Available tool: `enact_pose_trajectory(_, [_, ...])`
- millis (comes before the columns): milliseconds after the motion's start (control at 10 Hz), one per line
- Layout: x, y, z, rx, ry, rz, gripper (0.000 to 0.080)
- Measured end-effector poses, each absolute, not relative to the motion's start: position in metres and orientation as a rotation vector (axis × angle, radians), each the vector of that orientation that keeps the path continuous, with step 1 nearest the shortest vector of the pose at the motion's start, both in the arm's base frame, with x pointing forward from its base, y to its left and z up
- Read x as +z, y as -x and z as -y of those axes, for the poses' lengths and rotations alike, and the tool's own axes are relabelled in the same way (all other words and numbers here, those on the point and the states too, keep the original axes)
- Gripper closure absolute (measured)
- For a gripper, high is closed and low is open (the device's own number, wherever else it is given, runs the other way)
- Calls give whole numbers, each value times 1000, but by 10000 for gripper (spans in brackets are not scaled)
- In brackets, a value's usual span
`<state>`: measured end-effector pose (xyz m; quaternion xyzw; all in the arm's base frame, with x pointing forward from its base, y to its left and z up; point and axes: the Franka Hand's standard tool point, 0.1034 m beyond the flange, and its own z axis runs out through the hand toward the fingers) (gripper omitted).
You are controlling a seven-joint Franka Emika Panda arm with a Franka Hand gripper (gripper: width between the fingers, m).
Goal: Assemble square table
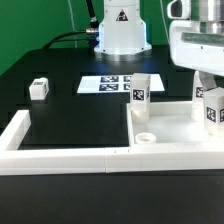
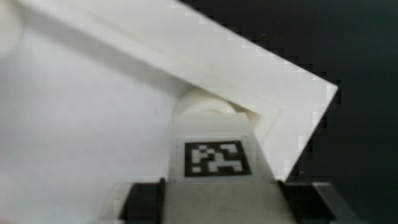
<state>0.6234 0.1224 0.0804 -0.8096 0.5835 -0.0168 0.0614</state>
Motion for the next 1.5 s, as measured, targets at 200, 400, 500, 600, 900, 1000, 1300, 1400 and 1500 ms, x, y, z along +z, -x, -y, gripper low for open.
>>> enact_pose_trajectory(200, [79,-625,-124,10,2181,-2024,506])
enact_pose_trajectory(400, [78,-625,-127,15,2100,-2099,506])
enact_pose_trajectory(500, [78,-625,-127,12,2128,-2071,413])
enact_pose_trajectory(600, [78,-625,-127,7,2154,-2047,277])
enact_pose_trajectory(900, [81,-626,-121,-103,2613,-1433,156])
enact_pose_trajectory(1000, [80,-625,-121,-102,2619,-1425,151])
enact_pose_trajectory(1300, [79,-625,-120,-130,2778,-1112,151])
enact_pose_trajectory(1400, [80,-626,-121,-162,2926,-815,151])
enact_pose_trajectory(1500, [82,-631,-117,-206,3016,-487,151])
